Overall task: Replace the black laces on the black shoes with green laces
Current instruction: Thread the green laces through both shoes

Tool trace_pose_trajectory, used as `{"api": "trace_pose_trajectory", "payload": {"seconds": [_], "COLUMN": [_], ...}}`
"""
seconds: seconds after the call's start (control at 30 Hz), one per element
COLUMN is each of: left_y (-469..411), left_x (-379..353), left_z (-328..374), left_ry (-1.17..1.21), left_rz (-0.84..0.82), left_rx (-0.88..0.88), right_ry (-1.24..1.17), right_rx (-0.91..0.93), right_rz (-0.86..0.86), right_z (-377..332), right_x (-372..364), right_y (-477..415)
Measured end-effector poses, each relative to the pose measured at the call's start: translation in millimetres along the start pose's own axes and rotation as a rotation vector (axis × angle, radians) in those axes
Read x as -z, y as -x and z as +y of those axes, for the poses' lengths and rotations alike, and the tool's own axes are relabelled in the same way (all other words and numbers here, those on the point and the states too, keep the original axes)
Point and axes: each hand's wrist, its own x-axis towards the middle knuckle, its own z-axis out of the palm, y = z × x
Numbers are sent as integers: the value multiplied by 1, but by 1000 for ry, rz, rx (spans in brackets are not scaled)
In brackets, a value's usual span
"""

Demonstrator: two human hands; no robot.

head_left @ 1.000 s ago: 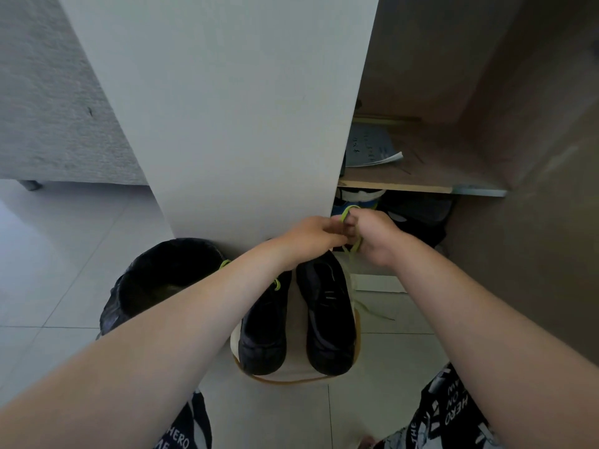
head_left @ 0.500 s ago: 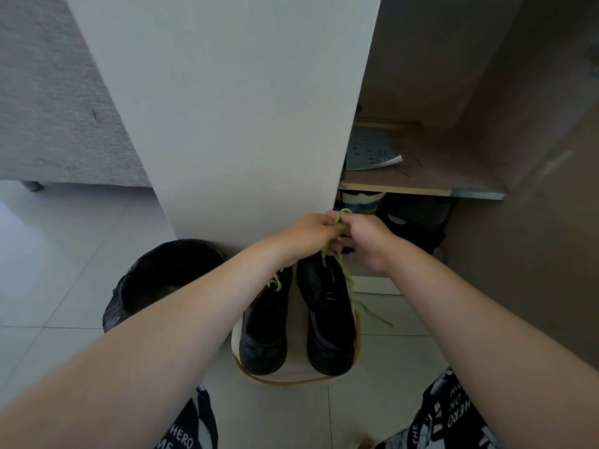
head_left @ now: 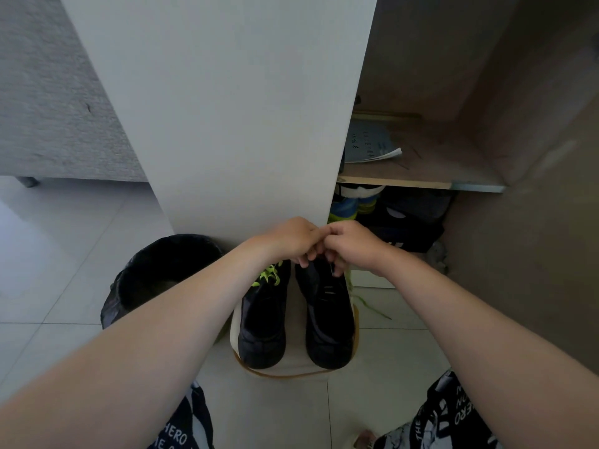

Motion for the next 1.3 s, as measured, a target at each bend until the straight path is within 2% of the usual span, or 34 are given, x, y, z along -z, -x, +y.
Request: {"api": "trace_pose_trajectory", "payload": {"seconds": [0.17, 0.33, 0.43, 0.5, 0.63, 0.73, 0.87, 1.03, 1.17, 1.23, 1.3], "left_y": [1, 13, 16, 15, 19, 25, 34, 40, 43, 43, 41], "left_x": [-11, -29, -41, -43, -45, -47, -51, -57, -54, -49, -47], "left_z": [-9, -17, -21, -19, -16, -19, -24, -27, -25, -26, -30], "left_ry": [-12, -388, -477, -458, -316, -169, -138, -85, -64, -29, 13], "left_rz": [-7, -86, -26, 17, 54, 145, 203, 278, 225, 162, 136], "left_rx": [69, 46, 59, 99, 214, 270, 313, 298, 286, 296, 280], "right_ry": [249, 369, 393, 418, 484, 525, 568, 635, 694, 655, 585], "right_rx": [12, -49, -29, -20, 24, 33, 3, 34, 70, 47, 24], "right_rz": [65, 79, 61, 72, 128, 162, 166, 269, 335, 366, 327], "right_z": [12, 29, 35, 39, 43, 46, 56, 63, 64, 62, 60], "right_x": [8, 12, 10, 7, -2, -7, -22, -36, -45, -46, -46], "right_y": [-4, -3, 3, 6, 15, 22, 31, 38, 39, 36, 34]}}
